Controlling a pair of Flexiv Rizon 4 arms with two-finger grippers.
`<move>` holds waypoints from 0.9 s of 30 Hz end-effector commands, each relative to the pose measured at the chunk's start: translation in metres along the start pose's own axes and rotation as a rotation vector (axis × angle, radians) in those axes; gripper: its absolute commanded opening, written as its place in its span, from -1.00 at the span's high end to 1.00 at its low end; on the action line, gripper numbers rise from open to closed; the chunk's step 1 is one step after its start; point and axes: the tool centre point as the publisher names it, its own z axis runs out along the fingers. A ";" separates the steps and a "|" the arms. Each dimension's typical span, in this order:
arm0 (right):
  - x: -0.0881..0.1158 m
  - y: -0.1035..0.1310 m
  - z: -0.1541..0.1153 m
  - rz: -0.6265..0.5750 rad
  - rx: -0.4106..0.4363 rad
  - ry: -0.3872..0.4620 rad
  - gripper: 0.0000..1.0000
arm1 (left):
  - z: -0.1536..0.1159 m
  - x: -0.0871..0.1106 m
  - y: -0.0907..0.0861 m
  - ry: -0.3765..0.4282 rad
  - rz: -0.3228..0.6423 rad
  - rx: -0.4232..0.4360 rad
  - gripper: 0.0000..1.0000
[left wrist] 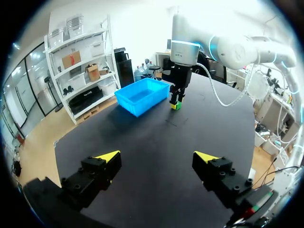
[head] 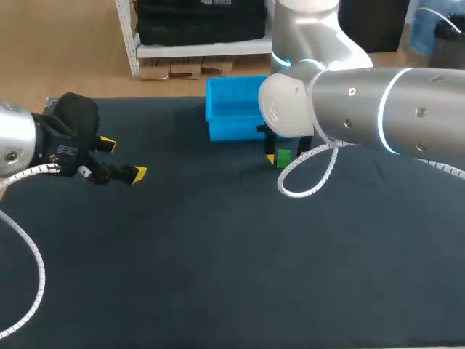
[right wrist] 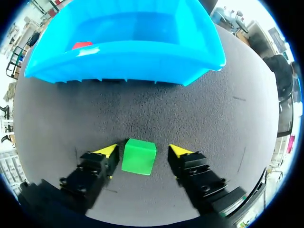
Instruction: Use the left arm to pick the red cube and place it into the blue plastic box first, then use the right arm to grasp the green cube and put it into the same blue plastic box after the first action is fully finished.
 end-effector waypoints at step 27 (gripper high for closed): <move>0.005 -0.003 -0.044 0.011 0.033 -0.060 1.00 | 0.001 -0.003 -0.001 0.012 -0.002 -0.008 -1.00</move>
